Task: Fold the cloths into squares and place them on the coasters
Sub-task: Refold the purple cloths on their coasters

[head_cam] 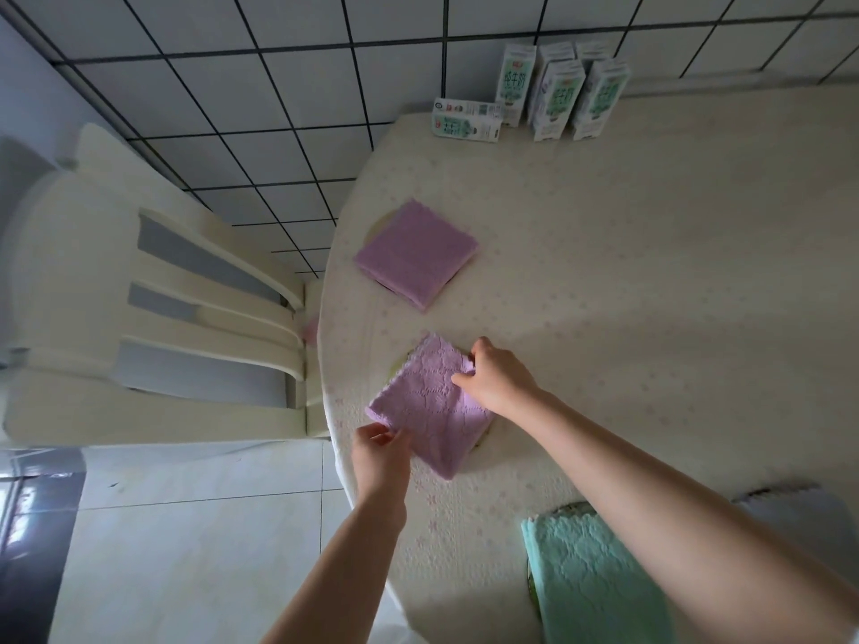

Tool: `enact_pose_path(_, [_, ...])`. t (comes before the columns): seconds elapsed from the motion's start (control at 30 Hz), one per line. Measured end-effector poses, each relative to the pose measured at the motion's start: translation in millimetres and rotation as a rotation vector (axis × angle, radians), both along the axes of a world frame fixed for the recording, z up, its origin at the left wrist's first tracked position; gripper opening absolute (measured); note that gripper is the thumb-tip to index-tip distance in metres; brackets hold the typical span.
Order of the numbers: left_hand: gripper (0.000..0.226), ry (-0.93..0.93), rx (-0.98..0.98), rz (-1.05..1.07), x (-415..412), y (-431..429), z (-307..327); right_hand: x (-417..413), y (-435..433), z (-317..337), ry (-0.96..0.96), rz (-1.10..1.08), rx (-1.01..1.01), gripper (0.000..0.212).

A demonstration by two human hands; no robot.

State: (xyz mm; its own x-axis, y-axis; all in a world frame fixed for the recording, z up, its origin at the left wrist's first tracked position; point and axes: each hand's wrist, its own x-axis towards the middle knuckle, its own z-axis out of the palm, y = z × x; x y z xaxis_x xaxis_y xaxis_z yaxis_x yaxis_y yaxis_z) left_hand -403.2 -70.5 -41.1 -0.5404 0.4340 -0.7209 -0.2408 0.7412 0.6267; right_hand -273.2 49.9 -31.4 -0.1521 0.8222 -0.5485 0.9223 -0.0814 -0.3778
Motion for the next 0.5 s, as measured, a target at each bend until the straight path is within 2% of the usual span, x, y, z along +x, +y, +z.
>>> enact_pose_path(0.2, [0.015, -0.027, 0.035, 0.025, -4, 2, -1, 4, 1, 2, 0.052, -0.046, -0.030, 0.018])
enact_pose_path(0.3, [0.024, -0.010, 0.062, 0.001, -11, 7, -1, 12, -10, 0, 0.134, -0.142, 0.001, 0.014])
enact_pose_path(0.4, [0.026, 0.030, 0.097, -0.055, -18, 22, 3, 20, -26, -1, 0.225, -0.264, 0.017, 0.015])
enact_pose_path(0.5, [0.023, 0.170, 0.122, -0.169, -22, 42, 8, 25, -39, -6, 0.351, -0.375, -0.041, 0.023])
